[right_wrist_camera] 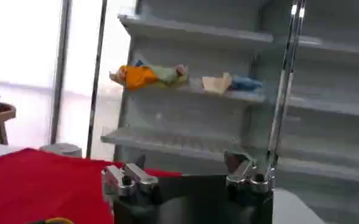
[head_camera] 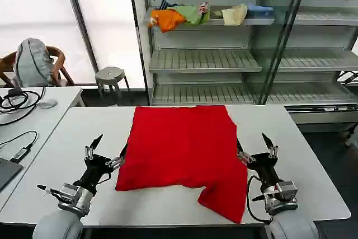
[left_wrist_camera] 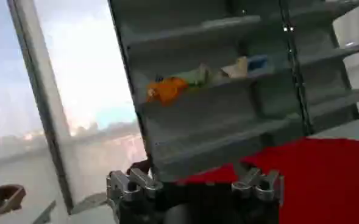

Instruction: Fold and organize the clothes.

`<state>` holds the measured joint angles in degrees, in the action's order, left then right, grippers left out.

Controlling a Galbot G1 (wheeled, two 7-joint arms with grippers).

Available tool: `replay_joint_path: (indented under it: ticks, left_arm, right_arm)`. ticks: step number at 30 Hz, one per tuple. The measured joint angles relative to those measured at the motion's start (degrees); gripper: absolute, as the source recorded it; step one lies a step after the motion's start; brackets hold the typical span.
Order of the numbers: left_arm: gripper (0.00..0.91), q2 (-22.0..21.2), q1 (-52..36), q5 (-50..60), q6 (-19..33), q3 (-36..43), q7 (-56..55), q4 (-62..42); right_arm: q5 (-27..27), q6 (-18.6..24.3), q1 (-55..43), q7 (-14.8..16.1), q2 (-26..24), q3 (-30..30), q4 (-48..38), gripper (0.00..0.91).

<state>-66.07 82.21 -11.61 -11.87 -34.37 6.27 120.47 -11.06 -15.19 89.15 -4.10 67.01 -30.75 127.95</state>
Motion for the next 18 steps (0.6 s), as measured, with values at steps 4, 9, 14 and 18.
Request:
replay_joint_path:
  ticks: [4,9,14,18]
  left_arm:
    - [0.907,-0.29,2.57,-1.17,-4.06,0.37,-0.94,2.23]
    - [0.907,-0.68,4.55,-2.25,-9.47,0.43,-1.95,3.56]
    - [0.907,-1.04,6.11,-3.51,-13.81,0.48,-2.98,4.06]
    - [0.907,-1.14,7.15,-3.91,-16.04,0.51,-3.8,4.49]
  right_arm:
    - [0.26,-0.26,4.17,0.28,-0.53,0.05,0.95,0.907]
    - [0.4,-1.29,8.58,-0.34,-0.61,0.44,2.52,0.907]
    - [0.26,-2.38,11.62,-0.66,-1.01,0.47,3.81,0.907]
    - [0.14,-3.21,13.21,-1.06,-1.3,0.62,4.52,0.907]
